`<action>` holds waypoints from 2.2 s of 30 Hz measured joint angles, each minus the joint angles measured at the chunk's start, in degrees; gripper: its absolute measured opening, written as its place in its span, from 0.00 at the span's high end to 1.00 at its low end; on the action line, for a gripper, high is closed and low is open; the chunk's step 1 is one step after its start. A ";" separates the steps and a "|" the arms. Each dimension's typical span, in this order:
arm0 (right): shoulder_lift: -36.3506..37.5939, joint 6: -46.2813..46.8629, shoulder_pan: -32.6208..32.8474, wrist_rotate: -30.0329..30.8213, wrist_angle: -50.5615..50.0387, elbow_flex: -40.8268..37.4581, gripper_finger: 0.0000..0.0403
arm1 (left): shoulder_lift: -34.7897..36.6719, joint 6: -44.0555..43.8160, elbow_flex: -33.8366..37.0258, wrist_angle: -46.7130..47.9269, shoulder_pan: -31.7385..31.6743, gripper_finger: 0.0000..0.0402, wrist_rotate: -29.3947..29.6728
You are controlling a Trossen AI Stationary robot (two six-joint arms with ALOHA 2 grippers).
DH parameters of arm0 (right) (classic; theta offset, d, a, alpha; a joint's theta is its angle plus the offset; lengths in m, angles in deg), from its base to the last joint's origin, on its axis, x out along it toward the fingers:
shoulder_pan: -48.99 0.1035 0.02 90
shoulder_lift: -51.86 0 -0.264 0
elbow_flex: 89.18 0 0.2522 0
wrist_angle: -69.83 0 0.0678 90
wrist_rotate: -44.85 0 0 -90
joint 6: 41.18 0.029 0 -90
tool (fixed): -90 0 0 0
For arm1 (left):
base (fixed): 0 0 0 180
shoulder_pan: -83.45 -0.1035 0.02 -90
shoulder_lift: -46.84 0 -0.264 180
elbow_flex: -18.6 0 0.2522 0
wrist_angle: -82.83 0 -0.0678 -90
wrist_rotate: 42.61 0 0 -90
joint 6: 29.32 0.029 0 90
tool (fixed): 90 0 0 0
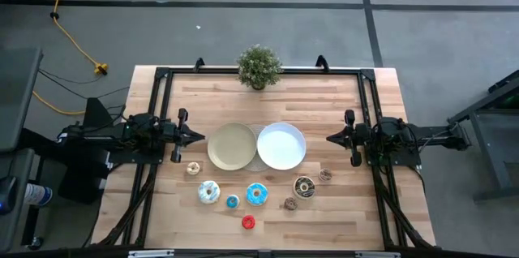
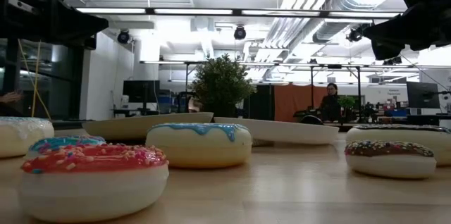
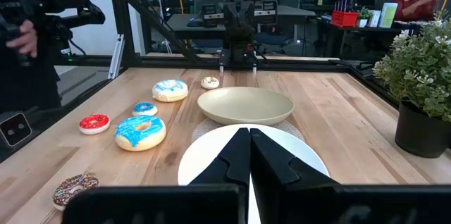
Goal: Pick & Place donuts
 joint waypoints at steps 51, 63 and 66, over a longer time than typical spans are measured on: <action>0.01 -0.01 0.01 0.02 0.00 0.01 1.00 | -0.01 -21.09 -2.48 1.28 0.00 1.00 -4.30; 0.01 -0.01 -0.01 0.02 -0.02 0.01 1.00 | -5.40 -19.06 -20.68 25.63 0.00 1.00 0.75; -0.01 -0.01 0.01 0.02 -0.02 0.01 1.00 | -8.74 -19.06 -25.08 31.55 0.00 0.98 0.76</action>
